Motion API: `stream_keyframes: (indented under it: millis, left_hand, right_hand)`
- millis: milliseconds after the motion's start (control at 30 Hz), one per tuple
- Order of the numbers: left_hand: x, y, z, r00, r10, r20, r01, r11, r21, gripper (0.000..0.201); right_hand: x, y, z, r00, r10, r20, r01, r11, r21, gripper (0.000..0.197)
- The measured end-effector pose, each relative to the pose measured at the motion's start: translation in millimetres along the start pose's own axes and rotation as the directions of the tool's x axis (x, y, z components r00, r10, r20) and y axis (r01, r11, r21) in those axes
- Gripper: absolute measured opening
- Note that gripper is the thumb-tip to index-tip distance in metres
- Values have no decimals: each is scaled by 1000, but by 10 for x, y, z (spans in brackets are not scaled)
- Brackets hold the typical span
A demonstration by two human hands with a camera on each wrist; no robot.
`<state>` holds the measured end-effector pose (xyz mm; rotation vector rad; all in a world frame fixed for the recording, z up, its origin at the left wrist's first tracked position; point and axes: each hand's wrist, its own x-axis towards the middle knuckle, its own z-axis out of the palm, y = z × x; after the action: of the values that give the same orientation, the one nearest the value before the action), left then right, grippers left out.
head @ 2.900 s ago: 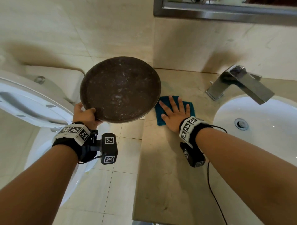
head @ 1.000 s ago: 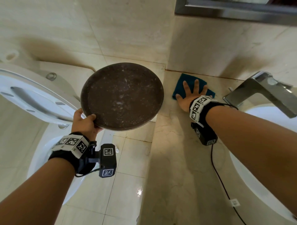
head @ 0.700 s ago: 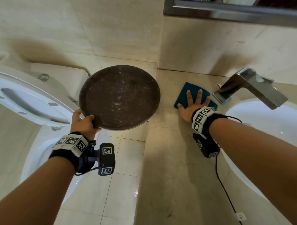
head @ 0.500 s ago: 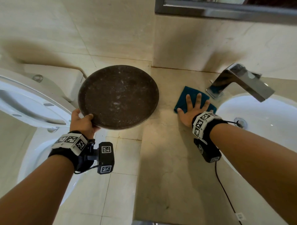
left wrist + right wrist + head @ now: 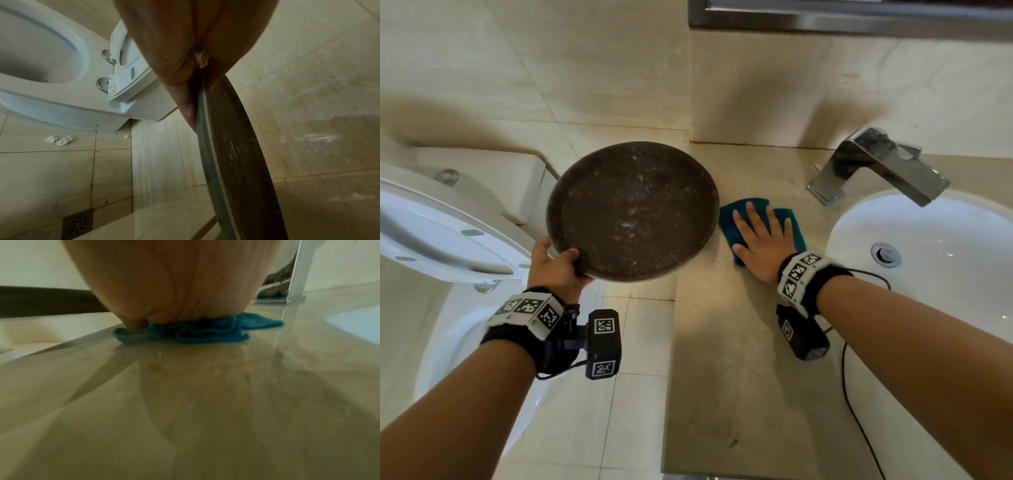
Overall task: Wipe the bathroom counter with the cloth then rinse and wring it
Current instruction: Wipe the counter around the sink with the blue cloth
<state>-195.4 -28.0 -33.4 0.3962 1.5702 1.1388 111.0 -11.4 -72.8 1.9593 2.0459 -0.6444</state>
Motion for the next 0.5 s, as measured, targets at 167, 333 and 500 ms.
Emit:
stream_keyframes:
  millis: [167,333,500]
  left_hand:
    - [69,-2,-25,1000,14,4,-14,1000,-12,53]
    - [144,38,-160,1000,-7,10,7,1000,-23,52]
    - [165,78,-181,1000,-5,-15,3,997,-77,55]
  right_hand:
    - [270,367,-275,984,176,6,-176,982,61,61]
    - [-38,482,-98,978,208,-15,-208,978,18,62]
    - [-34,-10,-10,998,36,60,-34,999,-39,65]
